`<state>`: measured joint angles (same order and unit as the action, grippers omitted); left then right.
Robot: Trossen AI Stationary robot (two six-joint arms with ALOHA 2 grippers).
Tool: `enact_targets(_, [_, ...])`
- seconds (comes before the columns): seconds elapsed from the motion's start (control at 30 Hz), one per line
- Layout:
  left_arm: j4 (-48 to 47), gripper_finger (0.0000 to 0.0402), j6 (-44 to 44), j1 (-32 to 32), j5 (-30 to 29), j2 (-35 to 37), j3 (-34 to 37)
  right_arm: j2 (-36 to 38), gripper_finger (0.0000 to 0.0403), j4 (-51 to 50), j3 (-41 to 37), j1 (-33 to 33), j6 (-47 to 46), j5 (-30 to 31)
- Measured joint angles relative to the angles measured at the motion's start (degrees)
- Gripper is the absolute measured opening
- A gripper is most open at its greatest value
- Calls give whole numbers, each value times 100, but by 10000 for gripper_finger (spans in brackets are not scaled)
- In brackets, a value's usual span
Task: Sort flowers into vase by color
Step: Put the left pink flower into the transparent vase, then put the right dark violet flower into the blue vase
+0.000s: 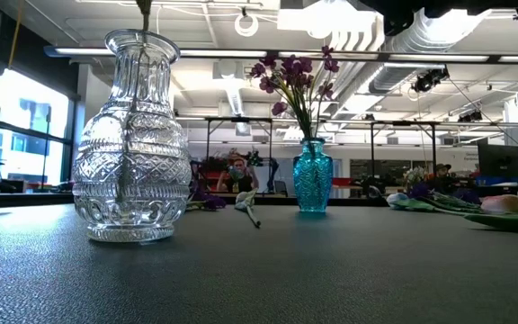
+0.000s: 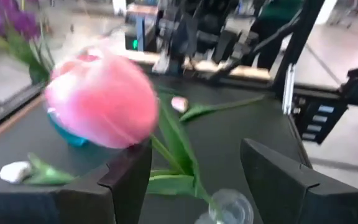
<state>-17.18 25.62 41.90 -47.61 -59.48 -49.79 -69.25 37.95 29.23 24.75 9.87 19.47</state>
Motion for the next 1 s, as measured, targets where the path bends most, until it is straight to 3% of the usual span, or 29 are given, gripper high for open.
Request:
enact_targets(0.17, [-425, 234, 422, -165, 299, -120, -49, 0, 144, -44, 0, 2, -90, -4])
enact_targets(0.47, [-538, 234, 433, -309, 1053, -295, -47, 0, 144, -92, 0, 2, -92, -7])
enact_targets(0.7, [-975, 234, 654, -327, 1052, -282, -47, 0, 144, -112, 0, 2, -107, -8])
enact_targets(0.93, [-2375, 234, 1884, -327, 771, -282, -47, 0, 144, -681, 0, -122, -709, 6])
enact_targets(1.0, [-2752, 234, 2239, -327, 538, -282, -47, 0, 145, -1060, 1, -200, -992, 346])
